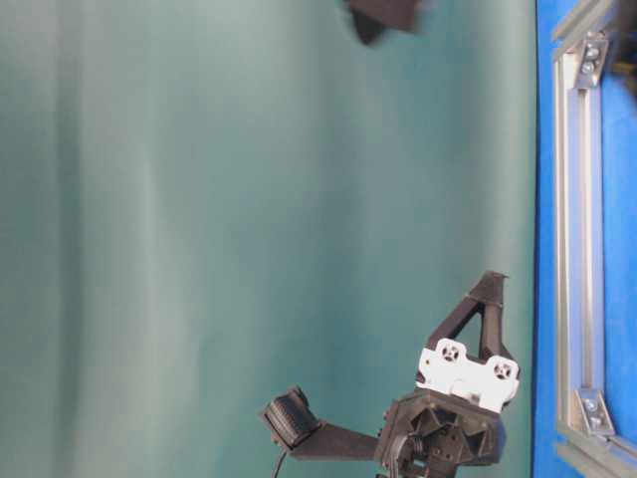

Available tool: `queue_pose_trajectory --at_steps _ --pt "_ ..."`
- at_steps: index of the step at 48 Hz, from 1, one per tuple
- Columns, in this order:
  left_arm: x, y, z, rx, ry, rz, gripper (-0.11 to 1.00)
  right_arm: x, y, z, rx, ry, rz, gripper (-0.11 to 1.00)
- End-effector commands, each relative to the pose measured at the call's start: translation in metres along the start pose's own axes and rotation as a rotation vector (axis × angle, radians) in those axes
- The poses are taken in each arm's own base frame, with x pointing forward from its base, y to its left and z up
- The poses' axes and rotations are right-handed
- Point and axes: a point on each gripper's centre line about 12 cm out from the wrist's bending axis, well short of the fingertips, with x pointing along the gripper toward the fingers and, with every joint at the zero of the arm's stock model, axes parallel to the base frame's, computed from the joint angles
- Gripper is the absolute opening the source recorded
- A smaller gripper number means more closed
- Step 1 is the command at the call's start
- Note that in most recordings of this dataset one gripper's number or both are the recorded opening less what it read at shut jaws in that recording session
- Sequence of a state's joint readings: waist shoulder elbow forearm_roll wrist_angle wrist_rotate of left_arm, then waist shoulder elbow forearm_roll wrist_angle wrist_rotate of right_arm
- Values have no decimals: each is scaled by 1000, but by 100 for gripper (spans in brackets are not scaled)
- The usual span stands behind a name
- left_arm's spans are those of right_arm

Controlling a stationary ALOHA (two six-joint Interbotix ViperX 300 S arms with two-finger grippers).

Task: Insert the wire through the string loop located on the right side.
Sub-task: 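Lower the open right gripper over the black USB cable plug end, then close the right gripper on the cable just behind the USB plug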

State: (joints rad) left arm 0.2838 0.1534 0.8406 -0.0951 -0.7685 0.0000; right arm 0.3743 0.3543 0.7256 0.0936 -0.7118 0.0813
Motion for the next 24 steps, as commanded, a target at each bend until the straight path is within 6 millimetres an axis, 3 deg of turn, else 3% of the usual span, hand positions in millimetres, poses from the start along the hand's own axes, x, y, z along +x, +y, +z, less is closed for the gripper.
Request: queue_pose_trajectory --at_steps 1,17,24 --pt "-2 0 14 1 -38 -1 0 6 1 7 18 -25 -7 90" --pt "-2 0 12 1 -25 -2 0 6 -1 3 38 -14 -26 89" --pt "-2 0 12 0 -23 0 0 6 -1 3 39 -16 -27 83"
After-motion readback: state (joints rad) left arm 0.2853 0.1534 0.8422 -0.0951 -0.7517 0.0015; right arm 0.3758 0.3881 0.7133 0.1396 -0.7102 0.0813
